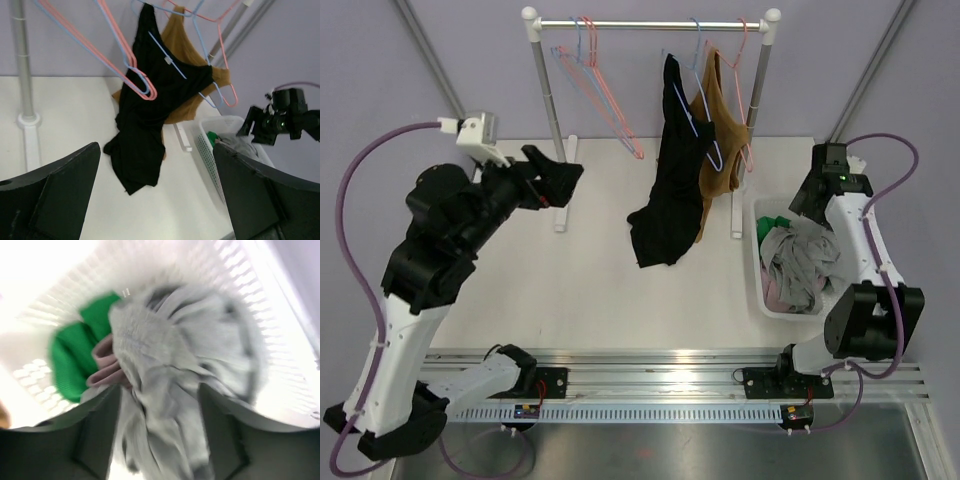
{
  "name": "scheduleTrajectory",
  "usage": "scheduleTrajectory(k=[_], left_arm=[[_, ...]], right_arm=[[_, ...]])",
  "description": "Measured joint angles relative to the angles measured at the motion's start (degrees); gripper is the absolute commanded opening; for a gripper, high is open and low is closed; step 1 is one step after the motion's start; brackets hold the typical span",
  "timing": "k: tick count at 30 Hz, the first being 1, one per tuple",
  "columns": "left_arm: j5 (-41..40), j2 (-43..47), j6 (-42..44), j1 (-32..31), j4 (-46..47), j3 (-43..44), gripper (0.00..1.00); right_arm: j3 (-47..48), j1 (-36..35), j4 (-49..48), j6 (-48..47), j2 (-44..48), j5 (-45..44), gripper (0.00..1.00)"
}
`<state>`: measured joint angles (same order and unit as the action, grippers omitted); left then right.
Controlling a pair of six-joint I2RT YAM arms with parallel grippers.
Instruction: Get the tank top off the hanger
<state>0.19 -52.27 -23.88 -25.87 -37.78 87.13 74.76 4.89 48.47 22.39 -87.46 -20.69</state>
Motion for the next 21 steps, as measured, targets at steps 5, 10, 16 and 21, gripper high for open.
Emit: scheduleTrajectory(k=[5,10,16,21], left_arm=[[-5.8,-13.4,0.3,-10.1,0.3,11.1,0.99],[-13.0,-31.5,1.8,-16.6,0.8,25.4,0.99],[-16.7,-49.5,2.7,-19.6,3.9,37.9,0.99],[-18.0,-57.5,2.7,-19.8,11.6,39.3,0.99]], right_arm=[[8.7,0.0,4.3,-1.2,8.8,-1.2,1.00],[5.5,0.1,1.8,-1.4,24.4,8.6,1.00],[-3.1,0.0,-1.2,0.9,40.0,26.4,0.99],[-10.3,0.0,-4.0,3.0,44.1,37.0,1.00]])
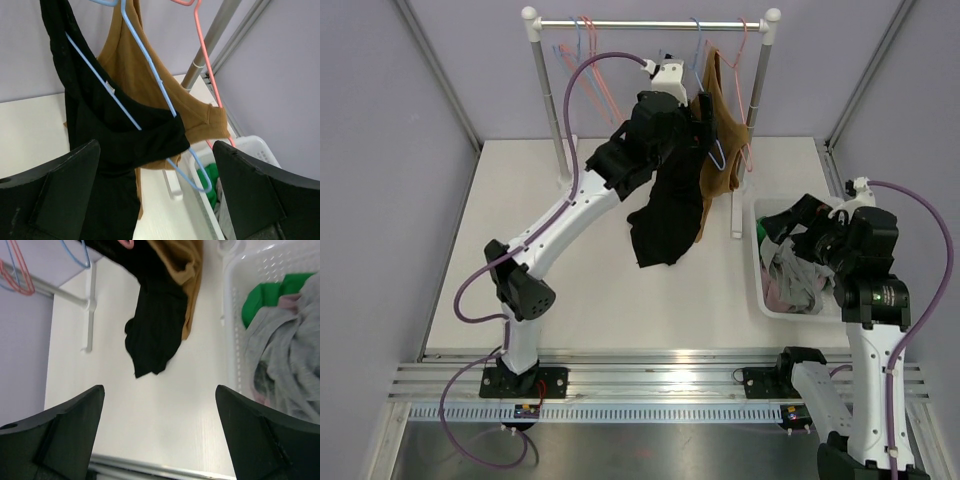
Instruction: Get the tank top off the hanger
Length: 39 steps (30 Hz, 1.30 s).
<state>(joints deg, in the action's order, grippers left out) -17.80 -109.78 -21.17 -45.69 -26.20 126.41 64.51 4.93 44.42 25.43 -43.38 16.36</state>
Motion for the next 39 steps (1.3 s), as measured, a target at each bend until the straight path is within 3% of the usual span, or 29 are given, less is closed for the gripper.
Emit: scheduleTrajectory(k=[5,8,11,12,15,16,20,26,39], left_arm=[[-2.9,-8.2,0.7,0.0,6.9,5.7,0.99],[-4.9,-12.3,2.4,0.0,11.1,9.0,0.92],[-6.9,-16.4,4.2,0.1,13.6,12.9,0.76],[-7.5,-17.4,4.7,0.3,14.0,13.7,0.64],[-8.5,-18.9,5.6,0.8,14.3,13.9,0.51],[-8.7,-19.2,5.8,1.1,14.1,13.9,0.41],[-9.6,-19.3,6.6,2.8,14.0,13.7,0.36],[-9.6,-19.0,7.5,4.8,13.9,13.3,0.00],[-9.2,-10.4,8.3,6.0,10.5,7.2,0.00]], right_arm=[[-4.8,0.0,0.0,1.4,1.6,7.5,1.00],[-5.7,0.0,0.0,2.1,3.7,10.3,0.99],[-5.7,0.0,0.0,2.1,6.1,12.6,0.99],[-5.7,0.0,0.0,2.1,6.9,13.4,1.00],[-5.7,-0.1,0.0,2.2,8.0,14.8,1.00],[-5.7,-0.1,0.0,2.3,8.1,14.9,0.99],[-5.5,-0.9,0.1,2.2,7.5,14.8,0.99],[-4.6,-1.6,0.4,1.7,6.0,14.8,0.99],[-2.3,-2.0,1.1,0.3,4.6,14.7,0.99]])
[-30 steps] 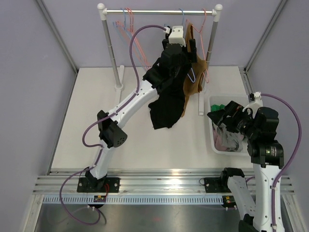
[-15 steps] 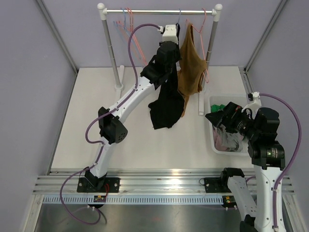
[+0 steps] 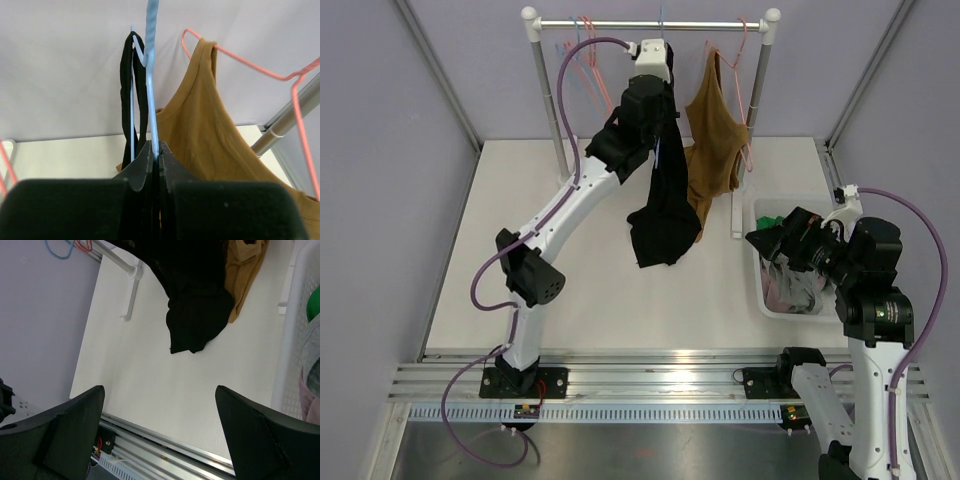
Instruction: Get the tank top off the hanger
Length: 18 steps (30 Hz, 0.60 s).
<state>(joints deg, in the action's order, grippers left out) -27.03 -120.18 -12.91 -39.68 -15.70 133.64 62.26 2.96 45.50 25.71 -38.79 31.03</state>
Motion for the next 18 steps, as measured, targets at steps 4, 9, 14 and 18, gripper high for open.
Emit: scheduleTrajectory(k=[4,9,14,18], left_arm=[[1.4,5.8,0.4,0.0,-1.3,-1.9,0.00],[4.1,15.1,0.4,0.0,-3.0,-6.8,0.00],[9.4,23.3,-1.1,0.0,-8.2,-11.3,0.00],[14.4,29.9,-2.5,0.0,-10.6,-18.9,0.00]], right_arm=[[0.8,-0.4,0.5,-0.7,-0.9,0.1,0.99],[5.5,-3.0,2.9,-3.1,-3.7,-1.1,0.99],[11.1,-6.6,4.1,-5.4,-6.5,-1.3,0.99],[12.3,-6.7,2.6,-5.1,-8.7,2.1,0.99]])
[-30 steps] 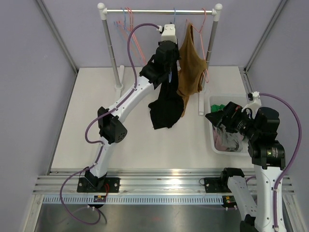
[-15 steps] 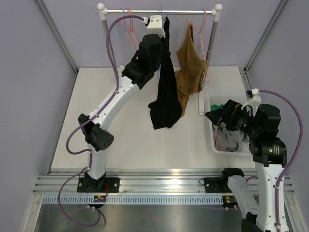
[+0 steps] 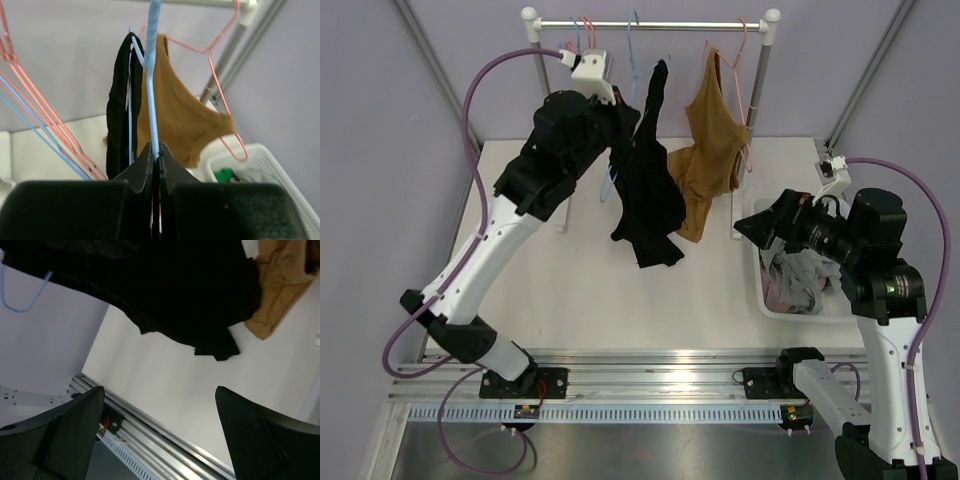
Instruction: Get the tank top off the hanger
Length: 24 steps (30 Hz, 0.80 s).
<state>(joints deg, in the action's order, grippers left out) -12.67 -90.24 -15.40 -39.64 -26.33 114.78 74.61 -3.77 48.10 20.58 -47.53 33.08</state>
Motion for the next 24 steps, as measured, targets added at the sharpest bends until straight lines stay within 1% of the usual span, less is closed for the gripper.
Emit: scheduleTrajectory(k=[2,4,7,9,11,12,15,17,19,20,24], left_arm=[[3.4,4.8,-1.0,0.1,-1.0,-6.4,0.00],[7.2,10.5,-2.2,0.1,-0.9,-13.6,0.00],[12.1,21.1,-4.2,0.1,0.6,-25.9,0.00],[14.6,29.3,-5.5,0.0,0.7,-33.5,0.00],[16.6,36.7,-6.6,0.1,0.8,-38.6,0.00],[17.5,40.1,-7.1,0.1,0.9,-40.7,0.00],[19.9,48.6,-8.7,0.1,1.1,-45.0,0.00],[21.4,52.3,-9.7,0.1,1.3,-46.6,0.00],[22.5,54.8,-10.8,0.1,1.6,-48.1,0.00],[22.8,55.5,-11.2,0.1,1.6,-48.6,0.00],[23.2,56.7,-12.3,0.1,0.0,-49.7,0.00]], right_arm=[[-1.0,0.0,-3.9,2.0,-0.5,3.3,0.99],[-3.5,0.0,-10.1,5.3,-0.6,6.9,0.99],[-6.9,-0.8,-19.3,11.3,-1.7,10.6,1.00],[-7.0,-2.9,-23.5,13.6,-3.2,11.1,1.00],[-7.0,-7.2,-27.3,14.5,-5.5,9.8,1.00],[-7.0,-10.2,-28.9,14.8,-7.3,7.6,1.00],[-7.0,-18.6,-32.0,14.6,-10.4,3.8,0.95],[-7.0,-24.2,-34.5,13.7,-12.7,-0.2,0.90],[-6.6,-29.4,-36.9,12.6,-15.3,-3.0,0.87],[-6.1,-31.6,-38.0,12.0,-16.8,-4.3,0.88],[-2.4,-39.7,-39.6,7.9,-22.6,-11.6,0.83]])
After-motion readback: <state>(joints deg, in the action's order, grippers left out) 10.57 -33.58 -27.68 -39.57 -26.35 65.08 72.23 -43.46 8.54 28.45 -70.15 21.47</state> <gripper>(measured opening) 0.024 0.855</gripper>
